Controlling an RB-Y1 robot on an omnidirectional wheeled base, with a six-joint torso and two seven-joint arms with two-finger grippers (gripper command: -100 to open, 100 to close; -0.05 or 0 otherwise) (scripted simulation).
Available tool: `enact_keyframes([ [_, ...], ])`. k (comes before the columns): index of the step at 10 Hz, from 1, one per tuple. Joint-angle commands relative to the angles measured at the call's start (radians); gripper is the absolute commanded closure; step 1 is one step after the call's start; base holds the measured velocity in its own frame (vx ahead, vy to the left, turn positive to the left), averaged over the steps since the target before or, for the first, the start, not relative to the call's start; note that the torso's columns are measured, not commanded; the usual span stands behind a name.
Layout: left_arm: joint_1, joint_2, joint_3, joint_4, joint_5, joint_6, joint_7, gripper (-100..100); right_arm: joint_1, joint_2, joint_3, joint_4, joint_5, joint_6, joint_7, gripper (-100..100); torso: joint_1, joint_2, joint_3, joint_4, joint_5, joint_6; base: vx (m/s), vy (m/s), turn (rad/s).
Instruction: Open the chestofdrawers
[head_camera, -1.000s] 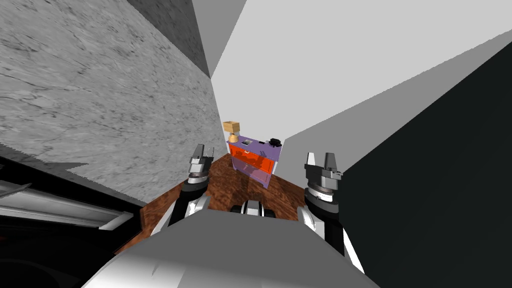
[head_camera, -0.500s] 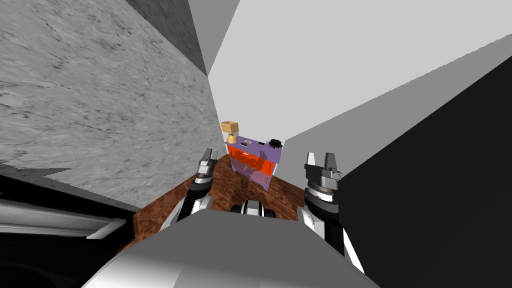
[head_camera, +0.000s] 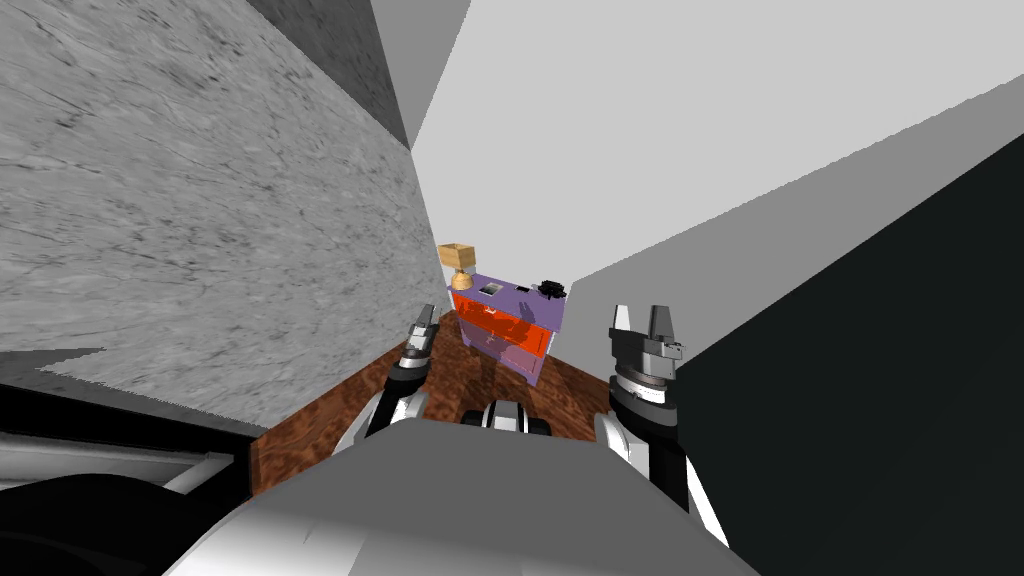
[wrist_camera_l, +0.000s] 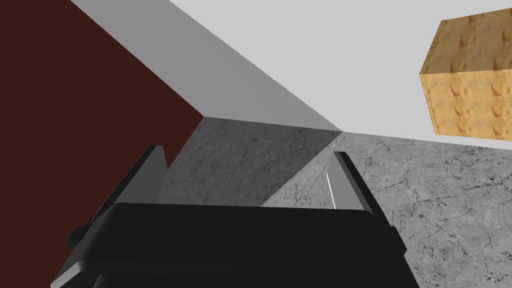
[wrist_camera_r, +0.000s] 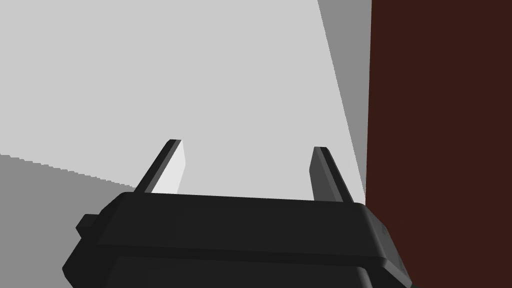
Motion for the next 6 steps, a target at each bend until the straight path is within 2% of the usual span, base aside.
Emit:
enact_keyframes([
  [1, -0.012, 0.001, -0.008, 0.059, -0.011, -0.025, -0.014, -100, 0.0, 0.0, 0.0, 0.0, 0.0, 0.0, 0.0, 0, 0.0, 0.0, 0.0, 0.0, 0.0, 0.0, 0.061, 0.008, -0.013],
  [6, -0.058, 0.011, -0.015, 0.202, -0.035, -0.09, -0.042, -100, 0.0, 0.0, 0.0, 0.0, 0.0, 0.0, 0.0, 0, 0.001, 0.0, 0.0, 0.0, 0.0, 0.0, 0.071, 0.015, -0.018],
])
